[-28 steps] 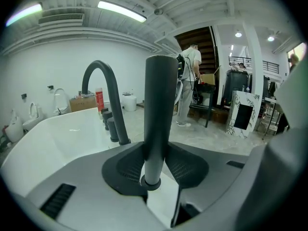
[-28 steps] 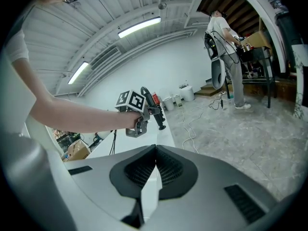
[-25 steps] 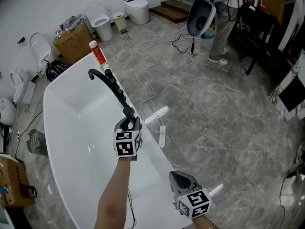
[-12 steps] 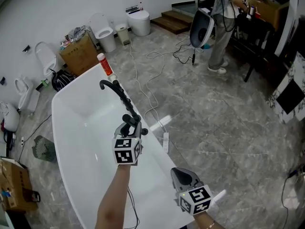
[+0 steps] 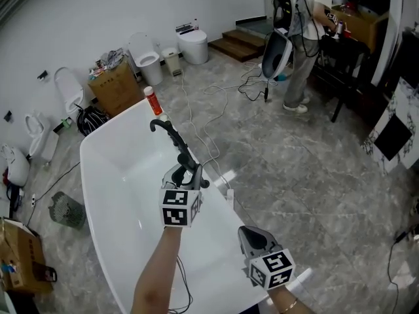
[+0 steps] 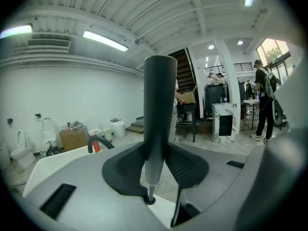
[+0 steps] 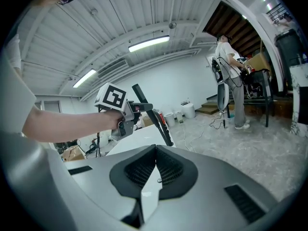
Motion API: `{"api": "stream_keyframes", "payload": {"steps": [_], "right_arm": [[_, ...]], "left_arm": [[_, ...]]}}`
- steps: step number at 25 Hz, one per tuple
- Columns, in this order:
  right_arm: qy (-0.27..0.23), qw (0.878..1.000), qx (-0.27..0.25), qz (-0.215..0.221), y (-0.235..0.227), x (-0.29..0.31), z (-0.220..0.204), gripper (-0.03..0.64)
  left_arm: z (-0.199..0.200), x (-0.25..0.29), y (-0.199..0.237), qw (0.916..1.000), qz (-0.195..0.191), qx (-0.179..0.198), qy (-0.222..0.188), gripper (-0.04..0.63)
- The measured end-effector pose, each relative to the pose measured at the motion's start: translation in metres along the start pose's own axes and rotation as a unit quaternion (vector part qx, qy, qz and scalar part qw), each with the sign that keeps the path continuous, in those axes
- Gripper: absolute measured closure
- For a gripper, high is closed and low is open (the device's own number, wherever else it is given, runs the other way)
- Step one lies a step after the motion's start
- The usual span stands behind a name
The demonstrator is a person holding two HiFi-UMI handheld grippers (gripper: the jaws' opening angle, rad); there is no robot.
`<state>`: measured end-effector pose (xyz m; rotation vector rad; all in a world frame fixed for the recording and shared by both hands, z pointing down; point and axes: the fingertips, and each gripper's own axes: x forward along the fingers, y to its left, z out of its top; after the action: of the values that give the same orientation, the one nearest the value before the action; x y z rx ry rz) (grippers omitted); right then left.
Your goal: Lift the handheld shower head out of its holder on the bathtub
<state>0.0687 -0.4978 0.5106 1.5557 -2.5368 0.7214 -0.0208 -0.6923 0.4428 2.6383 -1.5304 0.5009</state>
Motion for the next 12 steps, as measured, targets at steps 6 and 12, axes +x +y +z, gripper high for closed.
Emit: {"api": "stream_keyframes", "payload": {"steps": [6,12], "right_arm": [[-0.013,1.000,-0.007,-0.002,0.045,-0.049,0.005,0.611],[-0.027,1.000,-0.012,-0.006,0.089,-0.088,0.015,0.611]], "left_arm": [[0.036,-0.071,-0.015,0.9998,-0.005,0.011,-0.016,0.446],[0.068,-0.139,-0.024,0.9991,-0.009,0.016,-0.038,0.446]]}}
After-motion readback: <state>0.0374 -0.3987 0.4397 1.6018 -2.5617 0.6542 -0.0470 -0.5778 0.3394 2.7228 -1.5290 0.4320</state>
